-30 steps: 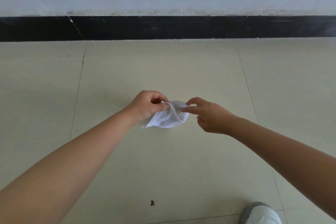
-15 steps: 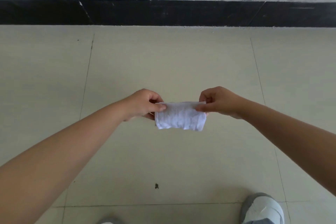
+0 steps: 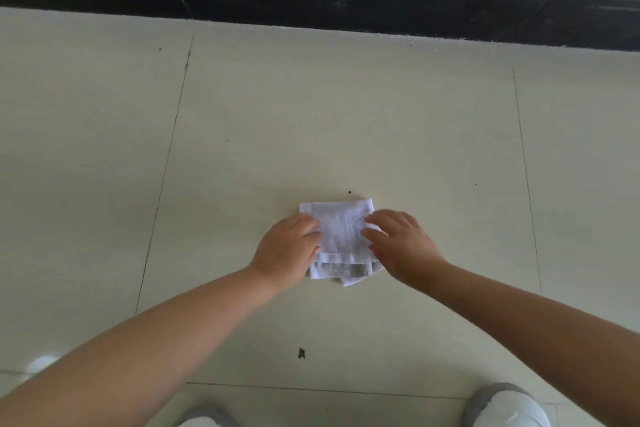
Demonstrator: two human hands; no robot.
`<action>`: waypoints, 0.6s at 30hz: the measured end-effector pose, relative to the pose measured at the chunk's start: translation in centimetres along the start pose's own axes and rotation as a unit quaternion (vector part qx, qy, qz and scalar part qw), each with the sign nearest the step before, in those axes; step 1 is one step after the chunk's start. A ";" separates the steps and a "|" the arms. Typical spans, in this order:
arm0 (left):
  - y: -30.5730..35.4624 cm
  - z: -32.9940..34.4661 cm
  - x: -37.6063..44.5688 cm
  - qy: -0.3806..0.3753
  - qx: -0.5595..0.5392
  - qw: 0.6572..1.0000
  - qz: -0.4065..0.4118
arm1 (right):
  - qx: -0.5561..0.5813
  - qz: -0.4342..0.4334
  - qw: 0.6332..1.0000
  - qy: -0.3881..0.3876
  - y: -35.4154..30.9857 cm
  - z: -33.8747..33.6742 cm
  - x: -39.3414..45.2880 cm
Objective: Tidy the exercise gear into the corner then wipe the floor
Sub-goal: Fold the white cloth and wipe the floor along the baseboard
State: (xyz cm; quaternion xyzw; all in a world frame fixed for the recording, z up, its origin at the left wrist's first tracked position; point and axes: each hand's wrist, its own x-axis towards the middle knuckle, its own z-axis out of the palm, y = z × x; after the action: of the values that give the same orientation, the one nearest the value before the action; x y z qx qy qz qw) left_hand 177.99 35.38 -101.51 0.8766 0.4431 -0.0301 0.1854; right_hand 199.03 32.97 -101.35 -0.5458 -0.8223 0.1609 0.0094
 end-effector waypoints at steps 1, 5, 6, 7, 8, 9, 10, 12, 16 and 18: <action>0.2 0.4 0.5 0.002 -0.009 1.000 -0.002 | 0.006 -0.014 0.999 -0.030 -0.1 0.4 -0.2; 1.0 0.9 1.9 -0.036 -0.019 0.999 0.006 | -0.020 -0.034 0.996 -0.080 0.0 1.6 0.5; 1.1 1.0 2.0 -0.032 -0.020 0.999 0.007 | -0.016 -0.034 0.995 -0.089 0.2 1.8 0.6; 1.4 1.1 2.0 -0.027 -0.025 0.999 -0.003 | -0.008 -0.036 0.995 -0.088 0.4 2.0 0.6; 1.4 1.3 2.0 -0.035 -0.033 0.999 -0.010 | -0.001 -0.031 0.996 -0.082 0.6 2.3 0.5; 1.3 1.8 2.0 -0.039 -0.046 0.998 -0.016 | -0.008 -0.030 0.995 -0.091 0.8 2.4 0.3; 1.3 2.1 1.8 -0.040 -0.046 0.998 -0.013 | -0.025 -0.032 0.994 -0.104 0.8 2.4 0.0; 1.5 2.6 1.2 -0.060 -0.008 0.998 0.000 | -0.069 -0.054 0.993 -0.075 1.1 3.0 -1.1; -0.1 3.5 2.6 -0.068 0.037 0.997 -0.012 | -0.117 -0.025 0.989 -0.090 1.8 2.7 1.0; -1.2 2.4 4.4 -0.040 0.054 0.997 -0.024 | -0.111 -0.011 0.989 -0.094 1.9 1.9 3.9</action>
State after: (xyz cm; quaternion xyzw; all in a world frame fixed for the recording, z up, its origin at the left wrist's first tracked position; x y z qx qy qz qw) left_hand 179.94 38.57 -105.07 0.8727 0.4537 -0.0933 0.1546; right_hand 198.74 36.70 -104.25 -0.5172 -0.8380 0.1192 -0.1266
